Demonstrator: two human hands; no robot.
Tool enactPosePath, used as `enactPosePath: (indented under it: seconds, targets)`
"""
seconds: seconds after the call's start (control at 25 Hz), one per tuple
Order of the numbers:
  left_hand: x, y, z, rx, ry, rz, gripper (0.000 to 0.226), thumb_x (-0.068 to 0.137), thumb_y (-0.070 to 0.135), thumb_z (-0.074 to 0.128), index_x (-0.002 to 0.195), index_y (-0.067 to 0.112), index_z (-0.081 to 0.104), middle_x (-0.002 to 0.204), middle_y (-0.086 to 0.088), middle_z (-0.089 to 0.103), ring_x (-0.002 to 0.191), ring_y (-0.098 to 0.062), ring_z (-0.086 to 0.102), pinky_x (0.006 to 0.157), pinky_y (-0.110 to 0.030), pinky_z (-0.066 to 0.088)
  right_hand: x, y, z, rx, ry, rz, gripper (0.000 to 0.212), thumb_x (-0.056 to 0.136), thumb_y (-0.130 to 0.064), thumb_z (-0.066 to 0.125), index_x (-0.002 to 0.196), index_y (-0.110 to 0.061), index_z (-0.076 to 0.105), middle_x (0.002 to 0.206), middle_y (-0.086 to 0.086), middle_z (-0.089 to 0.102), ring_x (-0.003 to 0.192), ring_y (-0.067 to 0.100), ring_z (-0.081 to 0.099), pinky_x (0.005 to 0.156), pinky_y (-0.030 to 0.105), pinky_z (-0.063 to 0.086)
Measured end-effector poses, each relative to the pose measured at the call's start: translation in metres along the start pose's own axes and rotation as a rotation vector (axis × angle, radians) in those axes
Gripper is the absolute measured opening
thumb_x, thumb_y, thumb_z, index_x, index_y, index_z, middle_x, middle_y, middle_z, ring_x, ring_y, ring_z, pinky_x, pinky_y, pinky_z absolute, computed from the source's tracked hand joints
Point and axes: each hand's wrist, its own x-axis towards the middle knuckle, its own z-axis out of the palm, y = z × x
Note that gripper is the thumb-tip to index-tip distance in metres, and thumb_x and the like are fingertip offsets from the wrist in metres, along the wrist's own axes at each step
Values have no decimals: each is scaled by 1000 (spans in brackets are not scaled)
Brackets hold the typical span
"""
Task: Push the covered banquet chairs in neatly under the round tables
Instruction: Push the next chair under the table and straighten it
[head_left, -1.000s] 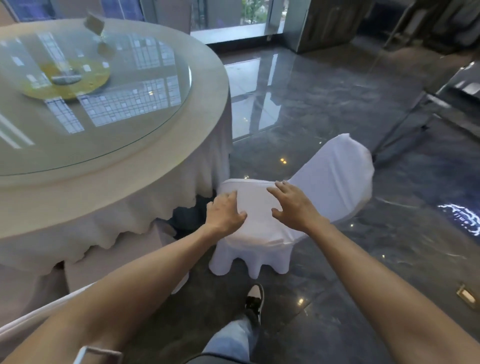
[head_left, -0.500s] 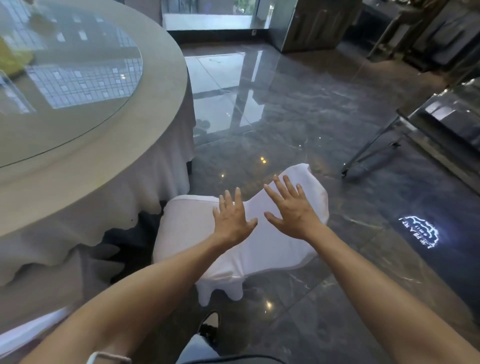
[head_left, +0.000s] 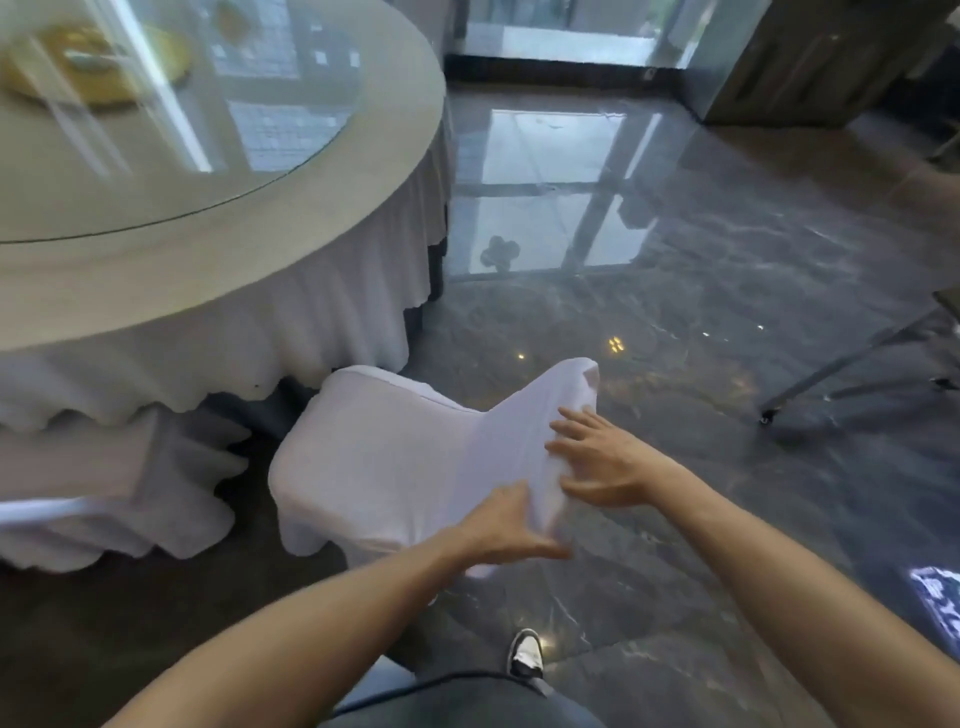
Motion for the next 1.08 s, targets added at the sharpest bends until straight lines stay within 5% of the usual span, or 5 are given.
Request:
enactPosePath:
  seconds: [0.16, 0.4, 0.56, 0.8, 1.08]
  targets:
    - [-1, 29, 54, 38, 131, -204, 102, 83, 43, 67, 155, 10, 4, 153, -14, 26, 135, -37, 39, 107, -46, 39, 2, 29, -8, -163, -19, -224, 69, 70, -34, 61, 136, -20, 49, 142, 5, 47, 142, 28, 30, 118, 45, 21]
    - [-5, 29, 64, 182, 290, -261, 80, 89, 20, 58, 156, 22, 14, 139, -11, 48, 117, -36, 53, 96, -43, 44, 41, 36, 8, -316, 92, -239, 42, 60, -12, 68, 102, -15, 67, 100, 5, 67, 102, 31, 59, 108, 48, 30]
    - [-22, 13, 61, 156, 357, -264, 77, 87, 17, 59, 154, 26, 22, 138, -9, 52, 118, -35, 54, 99, -43, 44, 43, 17, 12, -333, 155, -312, 25, 40, -8, 75, 58, -16, 61, 57, 4, 62, 58, 28, 62, 67, 36, 52]
    - [-90, -53, 25, 82, 475, -337, 76, 79, 9, 63, 142, 44, 40, 123, 3, 65, 109, -25, 61, 87, -38, 49, 62, -77, 18, -260, 186, -351, 28, 36, -16, 77, 52, -16, 53, 48, 3, 56, 44, 26, 56, 43, 30, 46]
    - [-154, -186, -72, 66, 520, -438, 67, 79, -1, 54, 130, 43, 54, 99, -2, 67, 91, -28, 64, 76, -36, 52, 133, -219, -1, -229, 195, -324, 10, 56, -14, 69, 63, -14, 62, 60, 5, 66, 54, 25, 61, 47, 29, 43]
